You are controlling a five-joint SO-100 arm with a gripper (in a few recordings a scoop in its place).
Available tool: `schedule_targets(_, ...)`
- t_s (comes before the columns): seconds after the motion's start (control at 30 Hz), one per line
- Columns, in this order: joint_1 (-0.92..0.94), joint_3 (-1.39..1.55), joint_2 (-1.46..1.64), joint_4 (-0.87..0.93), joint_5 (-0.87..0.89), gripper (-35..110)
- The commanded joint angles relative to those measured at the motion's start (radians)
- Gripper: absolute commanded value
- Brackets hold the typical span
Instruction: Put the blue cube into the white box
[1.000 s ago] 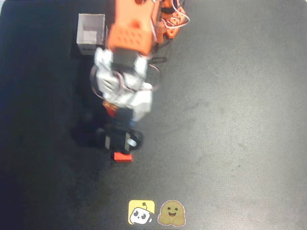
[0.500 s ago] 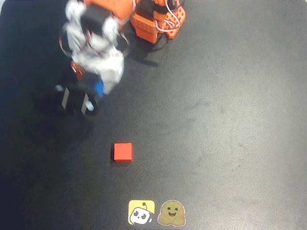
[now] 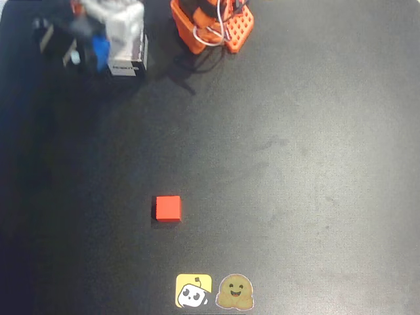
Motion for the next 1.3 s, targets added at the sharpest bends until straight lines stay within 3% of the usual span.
schedule_targets(0.0, 0.12, 0.026, 0.074, 0.005, -0.051, 0)
schedule_targets(0.33, 0.264, 0.195, 0.204, -0.008, -0.1, 0)
schedule_targets(0.8, 0.258, 0.367, 0.318, -0.025, -0.072, 0)
schedule_targets(1.27, 0.192, 0.569, 0.342, -0.161, 0.0, 0)
